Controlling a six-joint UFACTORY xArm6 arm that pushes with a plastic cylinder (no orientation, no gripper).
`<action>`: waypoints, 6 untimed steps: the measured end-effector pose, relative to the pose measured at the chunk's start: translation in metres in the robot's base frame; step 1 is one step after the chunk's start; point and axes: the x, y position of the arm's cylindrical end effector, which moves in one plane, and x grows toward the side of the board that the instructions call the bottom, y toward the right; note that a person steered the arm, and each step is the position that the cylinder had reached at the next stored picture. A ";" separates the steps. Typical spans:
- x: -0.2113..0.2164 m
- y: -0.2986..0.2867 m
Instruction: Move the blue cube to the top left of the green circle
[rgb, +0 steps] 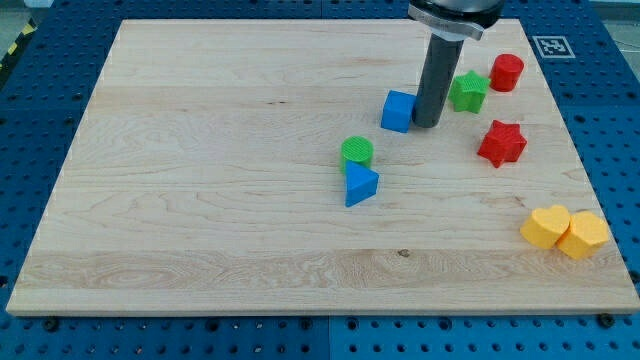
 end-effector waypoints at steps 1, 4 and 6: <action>-0.008 0.012; -0.011 -0.101; -0.079 -0.094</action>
